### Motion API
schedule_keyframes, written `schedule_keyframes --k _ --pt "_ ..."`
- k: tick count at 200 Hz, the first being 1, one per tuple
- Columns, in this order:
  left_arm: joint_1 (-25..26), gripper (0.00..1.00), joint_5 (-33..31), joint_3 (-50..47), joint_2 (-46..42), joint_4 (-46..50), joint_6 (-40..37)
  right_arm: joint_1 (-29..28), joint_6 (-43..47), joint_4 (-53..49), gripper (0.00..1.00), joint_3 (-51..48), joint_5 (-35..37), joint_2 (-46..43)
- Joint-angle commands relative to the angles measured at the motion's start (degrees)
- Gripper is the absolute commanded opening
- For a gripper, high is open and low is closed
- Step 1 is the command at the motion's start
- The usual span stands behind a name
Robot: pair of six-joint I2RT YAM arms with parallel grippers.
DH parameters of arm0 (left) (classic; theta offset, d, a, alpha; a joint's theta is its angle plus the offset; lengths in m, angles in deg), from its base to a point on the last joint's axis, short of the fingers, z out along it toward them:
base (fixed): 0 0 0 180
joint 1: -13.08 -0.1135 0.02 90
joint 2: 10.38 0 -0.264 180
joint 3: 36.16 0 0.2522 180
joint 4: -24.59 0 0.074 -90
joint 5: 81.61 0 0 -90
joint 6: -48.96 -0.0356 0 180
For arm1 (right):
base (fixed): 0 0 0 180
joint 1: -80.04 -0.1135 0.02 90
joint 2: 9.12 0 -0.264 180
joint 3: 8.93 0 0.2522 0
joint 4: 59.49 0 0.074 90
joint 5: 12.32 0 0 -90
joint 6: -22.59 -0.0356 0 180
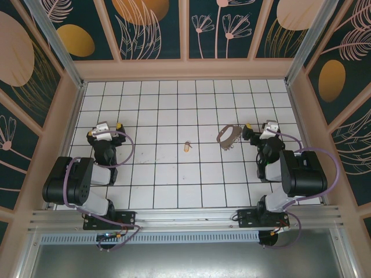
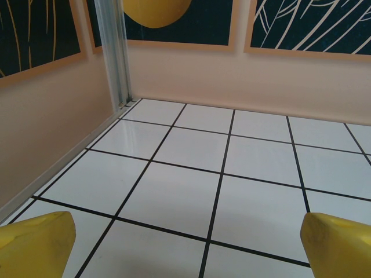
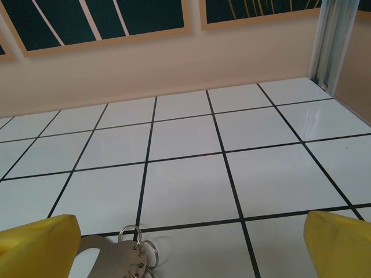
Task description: Put the keys on the keyring
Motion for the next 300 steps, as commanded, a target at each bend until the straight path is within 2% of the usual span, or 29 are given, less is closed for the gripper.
schedule_keyframes --k 1,38,53,68,97,125,142,152,164,185,204,240,267,300 --pt "-0.3 0.99 0.0 0.8 -0.3 -0.2 0.9 0.4 -0.6 0.8 0.99 0.7 0.3 0.3" --pt "-0.3 0.99 -0.1 0.7 -0.7 -0.6 0.7 -1.5 -0.7 3.1 0.99 -0.6 7.9 0.0" --pt "-0.3 0.99 0.4 2.6 -4.6 6.1 0.5 -3.2 0.5 4.1 0.99 -2.2 10.8 -2.9" --pt "-0.3 0.99 -1.7 7.3 -9.2 19.2 2.2 -5.7 2.3 -2.0 0.99 -0.8 14.4 -7.6" --pt "-0.2 0.99 -3.0 11.2 -14.0 29.4 6.7 -9.2 3.9 -12.7 0.99 2.4 17.5 -14.8" --pt "0.2 0.99 2.4 15.2 -17.0 39.2 12.8 -9.4 -2.9 -30.4 0.99 8.3 15.8 -20.4" --pt "1.0 0.99 10.2 17.3 -18.0 43.4 15.6 -9.3 -6.1 -39.9 0.99 11.7 13.1 -22.2" --pt "2.8 0.99 13.5 18.6 -18.0 45.4 15.7 -9.3 -7.9 -44.8 0.99 13.4 12.0 -22.5" --pt "6.3 0.99 14.4 20.5 -18.0 48.7 14.3 -8.9 -8.9 -49.4 0.99 15.0 9.3 -22.3" --pt "10.6 0.99 19.3 23.5 -16.5 53.2 15.3 -7.1 -9.5 -53.9 0.99 17.5 3.8 -20.8" --pt "13.5 0.99 23.7 24.7 -15.7 54.3 17.2 -5.0 -9.6 -60.1 0.99 22.9 -4.6 -15.6" --pt "22.7 0.99 24.2 25.5 -15.1 55.6 18.4 -4.3 -8.0 -66.1 0.99 29.7 -9.0 -7.5" --pt "29.7 0.99 23.0 27.3 -12.7 56.7 19.1 -4.1 -8.6 -66.4 0.99 30.0 -10.7 -6.0" --pt "34.7 0.99 22.9 29.3 -9.2 55.3 20.3 -4.1 -8.2 -67.3 0.99 28.7 -10.5 -6.5"
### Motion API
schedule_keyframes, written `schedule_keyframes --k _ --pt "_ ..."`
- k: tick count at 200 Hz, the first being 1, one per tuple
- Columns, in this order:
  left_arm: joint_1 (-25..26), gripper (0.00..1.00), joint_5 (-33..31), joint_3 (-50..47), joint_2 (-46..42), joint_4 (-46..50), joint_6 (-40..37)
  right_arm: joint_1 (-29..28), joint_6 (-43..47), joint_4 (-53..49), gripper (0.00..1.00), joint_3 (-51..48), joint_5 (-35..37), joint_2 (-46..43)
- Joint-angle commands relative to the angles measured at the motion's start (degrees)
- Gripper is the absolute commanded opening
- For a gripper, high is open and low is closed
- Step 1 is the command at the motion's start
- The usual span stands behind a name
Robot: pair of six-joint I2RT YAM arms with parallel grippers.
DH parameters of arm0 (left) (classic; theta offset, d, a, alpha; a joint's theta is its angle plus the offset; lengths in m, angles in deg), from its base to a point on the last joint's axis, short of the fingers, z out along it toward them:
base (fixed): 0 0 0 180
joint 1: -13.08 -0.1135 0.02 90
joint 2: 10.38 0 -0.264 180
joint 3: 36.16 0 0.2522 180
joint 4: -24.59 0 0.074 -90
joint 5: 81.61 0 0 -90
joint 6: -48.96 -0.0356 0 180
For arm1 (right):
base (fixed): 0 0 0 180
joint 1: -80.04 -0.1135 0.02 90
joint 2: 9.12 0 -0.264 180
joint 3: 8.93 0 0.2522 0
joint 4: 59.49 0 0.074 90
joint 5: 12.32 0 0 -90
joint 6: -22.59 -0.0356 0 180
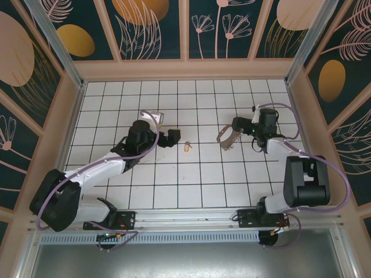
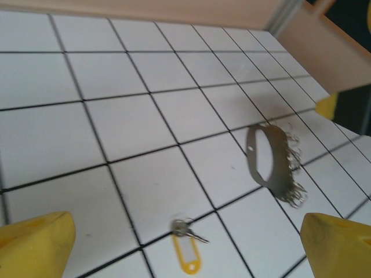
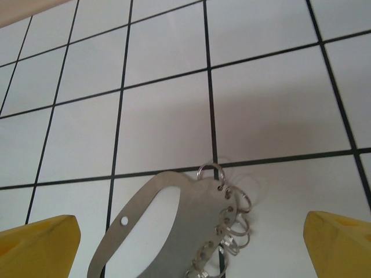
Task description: Put the keys on the keyring
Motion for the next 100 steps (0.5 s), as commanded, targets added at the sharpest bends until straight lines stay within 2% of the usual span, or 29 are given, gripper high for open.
schedule_keyframes --k 1,25,48,100 --pt "2.8 0.99 0.3 2.7 2.2 -0.2 1.9 0.4 -0.3 -2.0 0.99 0.2 -1.1 -0.4" --pt "5.2 0.99 -0.3 3.9 4.8 -0.9 1.4 0.4 3.6 -5.1 0.97 2.5 2.6 0.2" --pt "6.2 0.99 0.5 3.7 5.8 -2.4 2.2 1.5 7.3 -9.1 0.88 7.9 4.5 4.1" --pt "7.0 0.99 0.4 3.0 4.5 -2.1 2.3 2.6 9.7 -14.2 0.74 19.0 -2.1 15.7"
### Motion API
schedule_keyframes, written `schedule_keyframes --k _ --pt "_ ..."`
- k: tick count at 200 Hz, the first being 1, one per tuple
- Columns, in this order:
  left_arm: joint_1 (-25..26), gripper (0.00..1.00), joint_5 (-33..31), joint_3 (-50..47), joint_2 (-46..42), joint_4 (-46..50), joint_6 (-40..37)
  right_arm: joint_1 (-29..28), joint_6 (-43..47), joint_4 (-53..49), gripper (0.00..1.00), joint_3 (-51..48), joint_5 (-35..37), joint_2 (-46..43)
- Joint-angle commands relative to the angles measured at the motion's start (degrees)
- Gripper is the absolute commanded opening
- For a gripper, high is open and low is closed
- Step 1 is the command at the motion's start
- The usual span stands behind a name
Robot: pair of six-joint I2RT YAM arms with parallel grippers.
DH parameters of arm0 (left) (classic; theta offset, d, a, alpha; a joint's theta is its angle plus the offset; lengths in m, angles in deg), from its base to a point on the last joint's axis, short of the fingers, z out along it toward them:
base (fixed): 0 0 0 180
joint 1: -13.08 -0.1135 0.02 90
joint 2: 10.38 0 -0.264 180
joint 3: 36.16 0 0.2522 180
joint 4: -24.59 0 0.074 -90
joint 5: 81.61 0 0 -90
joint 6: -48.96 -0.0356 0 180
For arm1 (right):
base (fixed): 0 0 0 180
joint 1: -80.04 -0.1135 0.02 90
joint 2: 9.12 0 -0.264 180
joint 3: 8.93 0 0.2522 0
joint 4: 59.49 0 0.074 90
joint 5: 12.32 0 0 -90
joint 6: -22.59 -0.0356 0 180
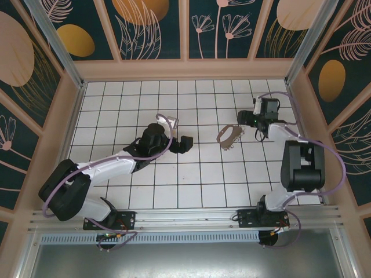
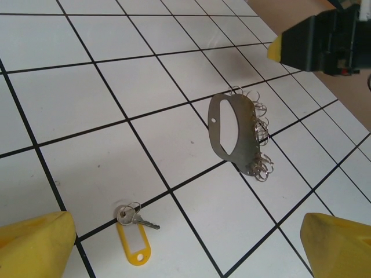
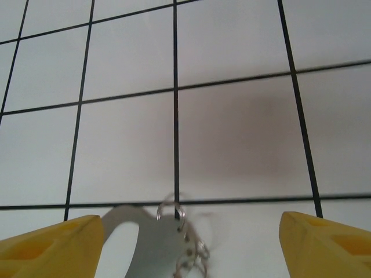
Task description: Put the keys on the keyring
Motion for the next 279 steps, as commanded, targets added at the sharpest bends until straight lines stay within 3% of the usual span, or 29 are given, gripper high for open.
schedule_keyframes --k 1,23,66,134,189,223,279 --pt "0.4 0.99 0.3 0.6 -1.1 -1.3 0.8 0.1 2.5 -4.5 0.73 4.2 -3.5 4.4" --pt "0.4 0.99 -0.6 0.9 -1.8 0.2 0.3 0.1 2.8 -5.4 0.66 5.9 -6.7 8.0" --pt "0.4 0.99 -1.1 0.4 -2.6 0.5 0.8 -0.7 3.0 -5.7 0.65 6.2 -9.8 12.3" --pt "0.4 0.99 -3.4 -3.7 -6.6 -2.5 1.8 -5.4 3.5 -7.2 0.61 4.3 -1.8 13.4" --pt "0.4 0.99 -4.2 -5.1 -6.3 -3.8 0.6 -8.4 3.3 -9.1 0.55 0.2 2.9 9.0" --pt "0.4 0.99 -4.5 -6.9 -8.3 -4.2 0.6 -14.3 2.0 -10.3 0.54 -1.9 7.5 5.7" --pt "0.4 0.99 -7.4 -9.0 -13.0 -1.3 -0.2 -20.5 -1.3 -13.9 0.54 -3.2 6.4 -1.6"
